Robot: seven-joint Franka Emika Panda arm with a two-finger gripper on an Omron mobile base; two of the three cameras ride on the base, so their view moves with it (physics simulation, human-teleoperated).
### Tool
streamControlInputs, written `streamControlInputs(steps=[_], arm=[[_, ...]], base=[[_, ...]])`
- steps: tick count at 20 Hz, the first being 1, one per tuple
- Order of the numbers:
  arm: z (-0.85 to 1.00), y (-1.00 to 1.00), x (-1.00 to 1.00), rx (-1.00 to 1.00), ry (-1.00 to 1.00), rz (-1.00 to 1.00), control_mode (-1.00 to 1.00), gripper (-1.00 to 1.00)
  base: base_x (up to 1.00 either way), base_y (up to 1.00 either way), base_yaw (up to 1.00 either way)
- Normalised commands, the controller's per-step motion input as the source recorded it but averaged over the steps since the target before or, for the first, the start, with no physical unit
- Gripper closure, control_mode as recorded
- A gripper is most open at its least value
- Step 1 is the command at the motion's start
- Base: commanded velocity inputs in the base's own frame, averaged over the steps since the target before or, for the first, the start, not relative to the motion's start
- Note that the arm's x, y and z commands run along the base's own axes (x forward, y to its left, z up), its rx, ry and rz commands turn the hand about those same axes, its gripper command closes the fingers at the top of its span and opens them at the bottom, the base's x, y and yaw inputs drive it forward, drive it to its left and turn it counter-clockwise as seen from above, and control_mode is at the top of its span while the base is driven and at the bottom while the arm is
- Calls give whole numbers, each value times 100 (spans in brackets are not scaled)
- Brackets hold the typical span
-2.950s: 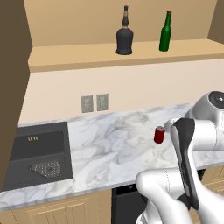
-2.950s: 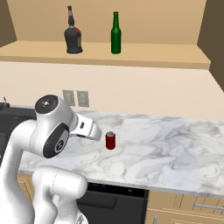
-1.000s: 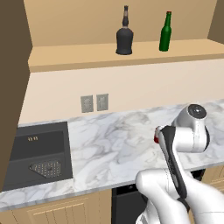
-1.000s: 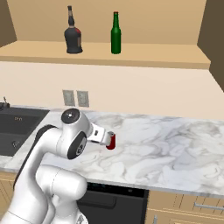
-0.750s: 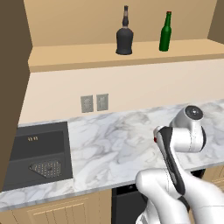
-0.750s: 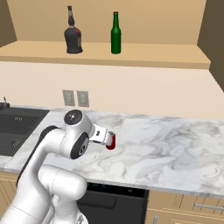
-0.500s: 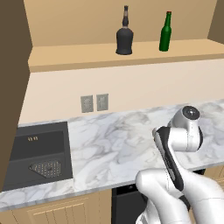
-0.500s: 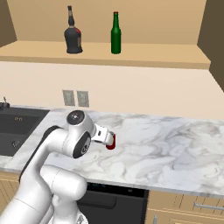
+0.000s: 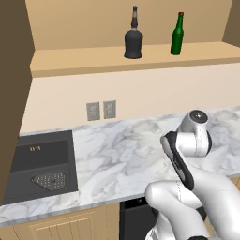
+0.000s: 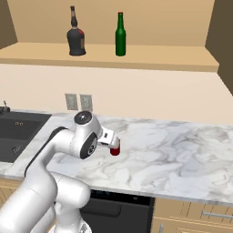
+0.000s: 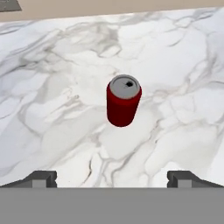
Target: Sort all alcoholic drinks to one cabinet, and non-alcoholic drinks to the other.
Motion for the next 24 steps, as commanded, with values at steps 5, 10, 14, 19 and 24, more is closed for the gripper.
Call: streamControlInputs(steps=[5,10,14,19,24], arm=[[-18,-5,30,0,1,0,-100,-100],[-14,-6,19,0,1,0,-100,-100],[-12,-5,5,0,1,0,-100,-100],[-23,-1,3,0,0,0,-100,-100],[-23,0,4,0,-2,0,-100,-100]], base=[[0,0,0],[0,0,0],[0,0,0],[0,0,0],[0,0,0]])
